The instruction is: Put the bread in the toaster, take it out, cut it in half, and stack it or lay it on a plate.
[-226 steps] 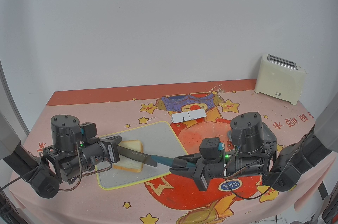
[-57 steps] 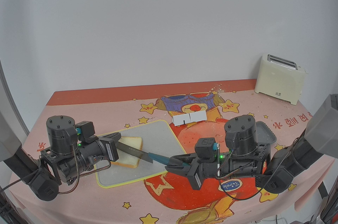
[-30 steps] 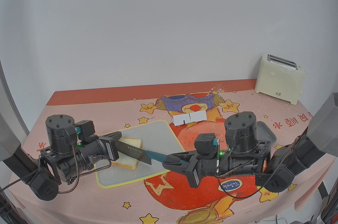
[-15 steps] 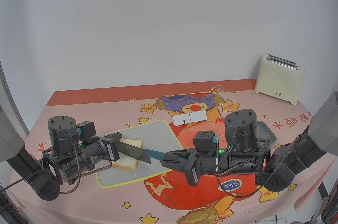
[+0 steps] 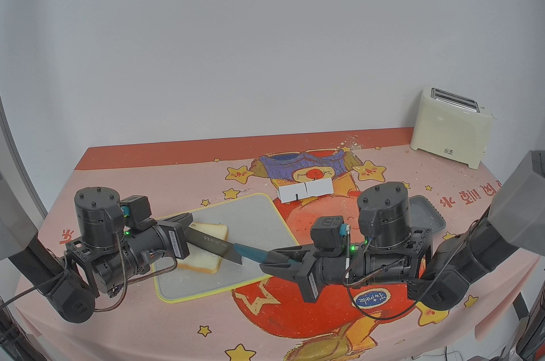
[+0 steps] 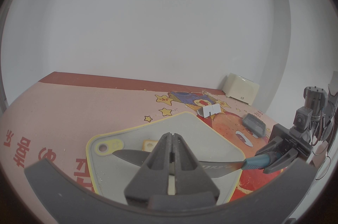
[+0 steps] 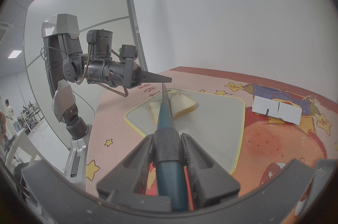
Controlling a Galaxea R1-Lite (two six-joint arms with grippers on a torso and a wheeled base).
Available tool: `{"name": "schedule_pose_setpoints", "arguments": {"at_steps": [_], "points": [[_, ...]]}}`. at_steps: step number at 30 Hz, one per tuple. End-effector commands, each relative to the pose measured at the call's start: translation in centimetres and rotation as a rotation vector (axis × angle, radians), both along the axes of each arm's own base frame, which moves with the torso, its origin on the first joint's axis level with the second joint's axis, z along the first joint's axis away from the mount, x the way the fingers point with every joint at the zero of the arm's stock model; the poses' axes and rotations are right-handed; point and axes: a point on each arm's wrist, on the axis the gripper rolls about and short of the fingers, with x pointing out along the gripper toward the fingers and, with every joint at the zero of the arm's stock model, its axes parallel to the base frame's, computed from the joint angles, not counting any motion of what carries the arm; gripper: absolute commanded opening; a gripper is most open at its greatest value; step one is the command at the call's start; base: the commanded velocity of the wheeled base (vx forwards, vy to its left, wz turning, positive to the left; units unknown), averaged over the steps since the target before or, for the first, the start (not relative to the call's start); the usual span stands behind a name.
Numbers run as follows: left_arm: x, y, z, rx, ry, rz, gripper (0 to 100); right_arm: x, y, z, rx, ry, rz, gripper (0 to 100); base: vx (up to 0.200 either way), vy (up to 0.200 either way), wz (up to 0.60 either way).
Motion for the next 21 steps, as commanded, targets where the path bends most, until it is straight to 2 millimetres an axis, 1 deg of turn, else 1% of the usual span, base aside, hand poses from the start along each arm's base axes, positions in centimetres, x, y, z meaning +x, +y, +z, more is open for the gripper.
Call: {"name": "schedule_pose_setpoints", "arguments": {"at_steps": [1, 8, 12, 16, 21], "points": [[0.0, 0.0, 0.2, -0.005, -0.009, -0.002, 0, 0.0, 0.0, -0.5, -0.014, 0.013, -0.001, 0, 0.000, 0.000, 0.00], [-0.1, 0.0, -0.1, 0.001, 0.004, -0.001, 0, 0.1, 0.1, -0.7, -0.016, 0.015, -0.001, 0, 0.000, 0.000, 0.00], [-0.1, 0.0, -0.3, 0.004, 0.013, 0.001, 0, 0.0, 0.1, -0.3, -0.006, 0.007, 0.001, 0, 0.000, 0.000, 0.00], [-0.1, 0.0, -0.4, -0.001, 0.018, 0.005, 0, -0.2, 0.3, 0.4, 0.017, -0.004, 0.008, 0, 0.000, 0.000, 0.00], [-0.1, 0.1, -0.4, 0.001, 0.020, 0.006, 0, -0.7, 0.7, 1.9, 0.056, -0.030, 0.018, 0, 0.000, 0.000, 0.00]]}}
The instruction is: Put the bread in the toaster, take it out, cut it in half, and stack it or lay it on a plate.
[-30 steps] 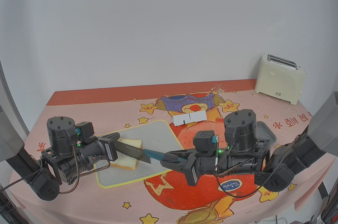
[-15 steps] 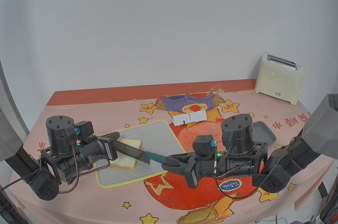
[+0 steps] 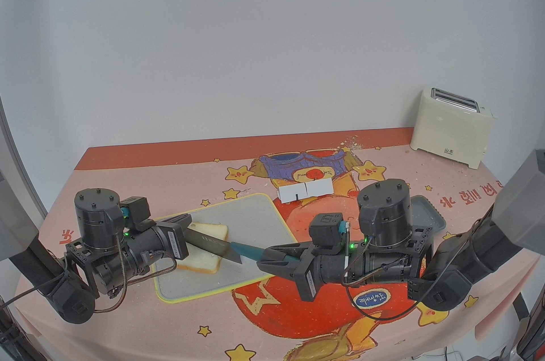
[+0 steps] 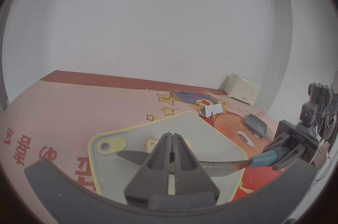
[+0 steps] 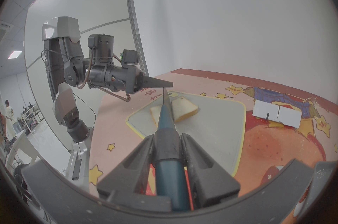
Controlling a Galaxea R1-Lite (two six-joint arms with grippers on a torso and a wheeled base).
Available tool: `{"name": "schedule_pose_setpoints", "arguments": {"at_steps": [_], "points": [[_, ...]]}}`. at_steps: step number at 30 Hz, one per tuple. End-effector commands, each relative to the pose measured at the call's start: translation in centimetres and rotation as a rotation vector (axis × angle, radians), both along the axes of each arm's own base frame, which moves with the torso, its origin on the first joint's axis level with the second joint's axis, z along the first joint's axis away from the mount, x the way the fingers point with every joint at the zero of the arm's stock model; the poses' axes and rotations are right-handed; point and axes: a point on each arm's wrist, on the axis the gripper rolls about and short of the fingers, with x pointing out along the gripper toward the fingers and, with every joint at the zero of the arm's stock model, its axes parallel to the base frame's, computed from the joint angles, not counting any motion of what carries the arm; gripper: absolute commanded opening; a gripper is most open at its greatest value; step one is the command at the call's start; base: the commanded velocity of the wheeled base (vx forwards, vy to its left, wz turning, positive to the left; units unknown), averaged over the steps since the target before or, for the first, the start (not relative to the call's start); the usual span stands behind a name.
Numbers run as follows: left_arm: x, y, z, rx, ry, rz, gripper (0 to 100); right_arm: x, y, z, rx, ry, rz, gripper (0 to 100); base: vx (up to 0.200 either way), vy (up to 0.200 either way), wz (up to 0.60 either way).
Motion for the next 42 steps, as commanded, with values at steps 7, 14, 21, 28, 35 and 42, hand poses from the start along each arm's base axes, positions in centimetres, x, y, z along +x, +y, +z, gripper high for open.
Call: {"name": "schedule_pose_setpoints", "arguments": {"at_steps": [7, 14, 21, 28, 35, 42], "points": [[0.0, 0.0, 0.5, -0.011, -0.020, -0.004, 0, -0.4, 0.3, 1.1, 0.036, -0.009, 0.003, 0, 0.000, 0.000, 0.00], [-1.0, 0.9, 4.2, -0.079, -0.193, 0.015, 0, -0.3, 0.3, 1.2, 0.041, -0.012, 0.002, 0, 0.000, 0.000, 0.00], [-4.1, 4.9, 9.2, -0.140, -0.413, 0.137, 0, 0.0, 0.5, 1.5, 0.052, -0.020, -0.002, 0, 0.000, 0.000, 0.00], [-8.1, 8.8, 9.2, -0.113, -0.465, 0.258, 0, 0.4, 0.9, 2.9, 0.114, -0.002, -0.052, 0, 0.000, 0.000, 0.00], [-10.0, 11.4, 8.7, -0.078, -0.477, 0.352, 0, 1.2, -0.7, 6.0, 0.172, -0.074, -0.289, 0, 0.000, 0.000, 0.00], [-10.6, 14.0, 8.5, -0.053, -0.462, 0.349, 0, 1.1, -5.4, 5.5, 0.102, -0.090, -0.531, 0, 0.000, 0.000, 0.00]]}}
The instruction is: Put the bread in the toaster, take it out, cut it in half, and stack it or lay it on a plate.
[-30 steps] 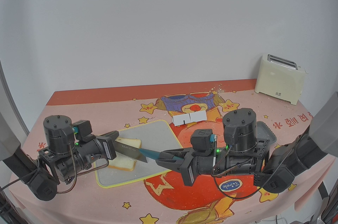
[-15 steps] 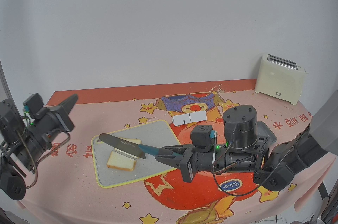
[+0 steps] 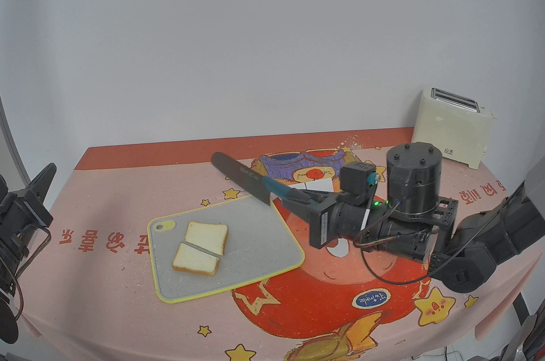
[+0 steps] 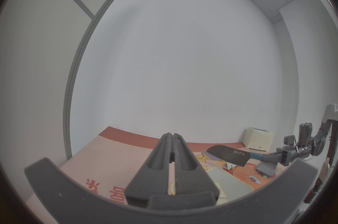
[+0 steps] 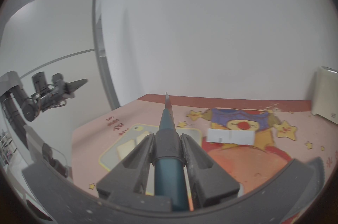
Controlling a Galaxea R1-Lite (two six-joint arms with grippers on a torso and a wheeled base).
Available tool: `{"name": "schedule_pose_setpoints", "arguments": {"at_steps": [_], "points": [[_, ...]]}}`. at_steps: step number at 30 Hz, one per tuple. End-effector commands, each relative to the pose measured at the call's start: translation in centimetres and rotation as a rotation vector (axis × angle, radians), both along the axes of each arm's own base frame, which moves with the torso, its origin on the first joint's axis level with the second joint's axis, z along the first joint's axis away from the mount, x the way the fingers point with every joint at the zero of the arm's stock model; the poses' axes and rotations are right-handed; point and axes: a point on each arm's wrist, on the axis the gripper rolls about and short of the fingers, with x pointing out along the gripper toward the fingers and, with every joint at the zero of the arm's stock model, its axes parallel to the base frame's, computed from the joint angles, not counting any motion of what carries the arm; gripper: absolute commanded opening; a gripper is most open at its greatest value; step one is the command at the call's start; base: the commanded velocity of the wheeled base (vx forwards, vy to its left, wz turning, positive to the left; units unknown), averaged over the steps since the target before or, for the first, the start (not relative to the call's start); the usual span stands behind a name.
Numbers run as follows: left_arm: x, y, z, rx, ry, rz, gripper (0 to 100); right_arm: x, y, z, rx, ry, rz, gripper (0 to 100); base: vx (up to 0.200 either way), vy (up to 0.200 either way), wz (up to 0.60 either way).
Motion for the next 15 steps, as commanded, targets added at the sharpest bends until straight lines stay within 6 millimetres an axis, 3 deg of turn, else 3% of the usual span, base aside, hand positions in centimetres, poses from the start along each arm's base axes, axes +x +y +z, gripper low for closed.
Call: {"name": "schedule_pose_setpoints", "arguments": {"at_steps": [1, 2, 4, 10, 15], "points": [[-1.3, 2.2, -0.1, 0.017, 0.002, 0.029, 0, -0.3, -4.6, 0.7, -0.010, -0.002, -0.176, 0, 0.000, 0.000, 0.00], [-1.3, 2.2, -0.1, 0.018, 0.002, 0.029, 0, -0.3, -4.6, 0.8, -0.008, -0.001, -0.178, 0, 0.000, 0.000, 0.00], [-1.2, 3.1, -0.9, -0.006, 0.044, 0.040, 0, 0.3, -6.8, 0.5, -0.018, 0.012, -0.241, 0, 0.000, 0.000, 0.00], [-2.3, 2.9, -2.7, -0.082, 0.115, 0.053, 0, 0.5, -8.6, 0.1, -0.035, 0.024, -0.296, 0, 0.000, 0.000, 0.00], [-2.5, 2.8, -2.7, -0.105, 0.111, 0.057, 0, -1.5, -9.2, 0.4, -0.040, 0.026, -0.283, 0, 0.000, 0.000, 0.00]]}}
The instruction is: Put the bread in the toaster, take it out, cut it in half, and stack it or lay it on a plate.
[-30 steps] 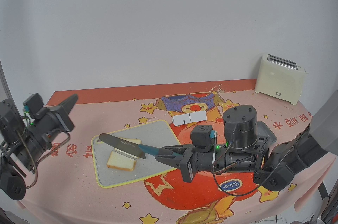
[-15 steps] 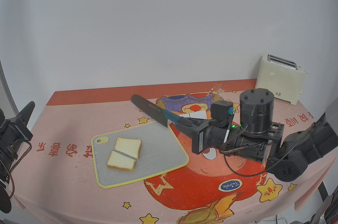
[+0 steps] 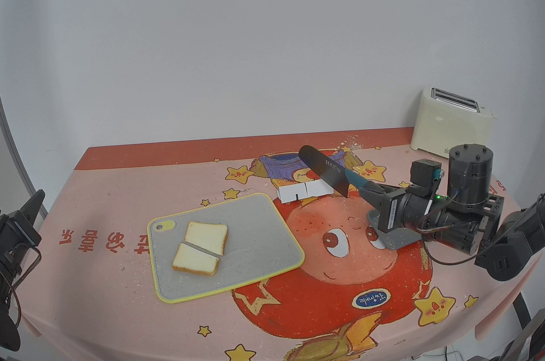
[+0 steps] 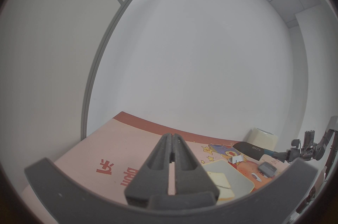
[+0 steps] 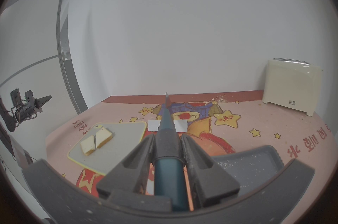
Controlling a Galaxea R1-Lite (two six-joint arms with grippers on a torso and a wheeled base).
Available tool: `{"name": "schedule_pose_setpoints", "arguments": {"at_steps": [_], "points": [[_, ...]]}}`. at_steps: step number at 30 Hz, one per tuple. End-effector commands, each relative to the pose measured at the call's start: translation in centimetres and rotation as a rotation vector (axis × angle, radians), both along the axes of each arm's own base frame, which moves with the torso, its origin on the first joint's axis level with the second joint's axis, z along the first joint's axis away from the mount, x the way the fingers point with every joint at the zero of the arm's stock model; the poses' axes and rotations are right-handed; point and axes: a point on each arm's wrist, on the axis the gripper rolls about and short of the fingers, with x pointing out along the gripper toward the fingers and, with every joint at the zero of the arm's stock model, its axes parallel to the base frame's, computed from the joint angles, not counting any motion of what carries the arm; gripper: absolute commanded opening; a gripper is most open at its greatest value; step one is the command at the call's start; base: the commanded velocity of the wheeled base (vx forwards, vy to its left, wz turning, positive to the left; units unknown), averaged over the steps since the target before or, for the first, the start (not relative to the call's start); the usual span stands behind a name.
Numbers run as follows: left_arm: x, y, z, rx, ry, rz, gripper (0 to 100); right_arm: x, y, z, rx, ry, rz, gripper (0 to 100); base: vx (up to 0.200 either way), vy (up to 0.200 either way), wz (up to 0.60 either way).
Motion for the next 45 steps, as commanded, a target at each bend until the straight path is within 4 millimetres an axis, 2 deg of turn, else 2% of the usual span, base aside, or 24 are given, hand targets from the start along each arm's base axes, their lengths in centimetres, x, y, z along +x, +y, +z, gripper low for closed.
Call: {"name": "schedule_pose_setpoints", "arguments": {"at_steps": [1, 4, 9, 20, 45], "points": [[-0.4, 0.0, -0.5, -0.021, 0.014, 0.014, 0, -1.8, -0.8, 1.1, 0.014, -0.026, 0.009, 0, 0.000, 0.000, 0.00], [-0.8, -0.2, -0.1, -0.019, -0.008, 0.013, 0, -2.7, -0.6, 2.2, 0.039, -0.057, 0.029, 0, 0.000, 0.000, 0.00], [-1.2, -0.5, 0.2, -0.010, -0.034, 0.014, 0, -3.6, -0.1, 2.1, 0.035, -0.046, 0.061, 0, 0.000, 0.000, 0.00], [-1.2, -0.5, 0.2, -0.020, -0.034, 0.018, 0, -2.3, 0.6, -0.4, -0.027, 0.015, 0.008, 0, 0.000, 0.000, 0.00], [-1.4, -0.6, 0.1, -0.025, -0.024, 0.017, 0, -2.5, 0.7, -0.6, -0.029, 0.023, 0.017, 0, 0.000, 0.000, 0.00]]}}
